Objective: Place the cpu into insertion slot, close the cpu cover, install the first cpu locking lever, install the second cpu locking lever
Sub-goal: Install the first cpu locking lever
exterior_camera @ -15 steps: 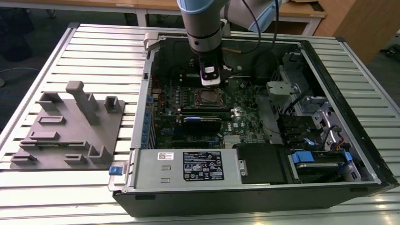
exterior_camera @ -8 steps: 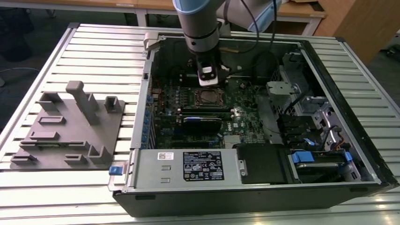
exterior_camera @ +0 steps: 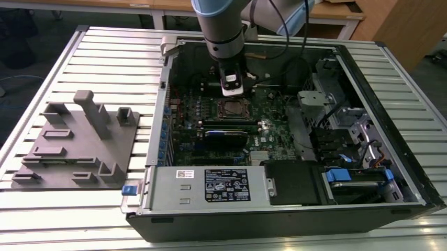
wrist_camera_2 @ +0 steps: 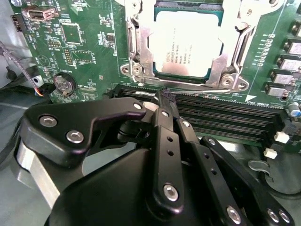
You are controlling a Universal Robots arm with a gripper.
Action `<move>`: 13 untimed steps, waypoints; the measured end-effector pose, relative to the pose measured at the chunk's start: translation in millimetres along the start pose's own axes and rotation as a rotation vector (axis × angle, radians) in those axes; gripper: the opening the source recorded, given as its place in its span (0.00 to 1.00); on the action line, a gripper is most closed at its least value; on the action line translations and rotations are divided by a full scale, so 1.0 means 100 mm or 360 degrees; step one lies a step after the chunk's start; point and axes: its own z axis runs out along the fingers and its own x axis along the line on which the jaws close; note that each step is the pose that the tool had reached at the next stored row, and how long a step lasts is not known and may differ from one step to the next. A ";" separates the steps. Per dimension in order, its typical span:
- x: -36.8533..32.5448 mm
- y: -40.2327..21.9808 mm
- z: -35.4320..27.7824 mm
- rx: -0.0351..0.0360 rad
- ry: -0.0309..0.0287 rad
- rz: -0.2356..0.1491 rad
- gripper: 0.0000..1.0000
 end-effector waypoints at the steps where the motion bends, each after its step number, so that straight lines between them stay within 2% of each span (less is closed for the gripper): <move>1: -0.001 0.001 0.001 -0.0001 -0.00021 -0.0001 0.11; 9: 0.006 -0.003 -0.002 -0.0005 -0.00082 -0.0002 0.11; 13: 0.009 -0.005 -0.002 -0.0020 -0.00312 -0.0011 0.11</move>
